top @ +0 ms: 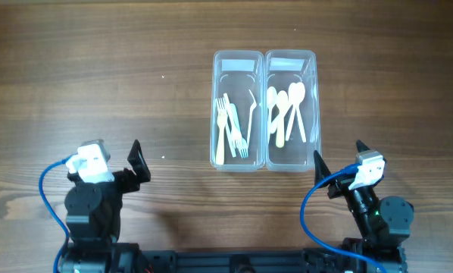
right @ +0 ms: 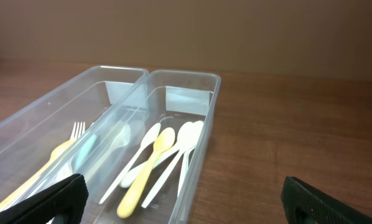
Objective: Pack container
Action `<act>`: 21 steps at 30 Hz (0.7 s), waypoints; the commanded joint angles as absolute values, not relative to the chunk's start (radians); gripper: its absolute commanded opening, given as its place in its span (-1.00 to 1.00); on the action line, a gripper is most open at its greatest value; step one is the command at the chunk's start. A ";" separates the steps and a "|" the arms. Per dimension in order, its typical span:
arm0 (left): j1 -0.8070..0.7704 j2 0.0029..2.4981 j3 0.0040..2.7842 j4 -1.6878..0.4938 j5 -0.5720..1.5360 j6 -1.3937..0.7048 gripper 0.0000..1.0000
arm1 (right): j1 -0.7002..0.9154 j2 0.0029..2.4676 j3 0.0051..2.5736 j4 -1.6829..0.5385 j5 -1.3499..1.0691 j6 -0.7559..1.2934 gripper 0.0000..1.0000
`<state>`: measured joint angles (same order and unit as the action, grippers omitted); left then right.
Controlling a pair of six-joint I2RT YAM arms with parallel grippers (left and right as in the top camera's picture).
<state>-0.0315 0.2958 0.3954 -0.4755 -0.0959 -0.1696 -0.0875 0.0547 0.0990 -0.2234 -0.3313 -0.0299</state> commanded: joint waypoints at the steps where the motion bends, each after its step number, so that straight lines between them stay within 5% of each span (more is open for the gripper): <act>1: -0.035 0.196 0.294 -0.470 -0.080 -0.172 1.00 | -0.082 0.042 0.093 -0.221 -0.321 -0.026 0.99; 21: -0.035 0.082 0.109 -0.355 -0.079 -0.171 1.00 | -0.082 0.042 0.093 -0.221 -0.321 -0.026 1.00</act>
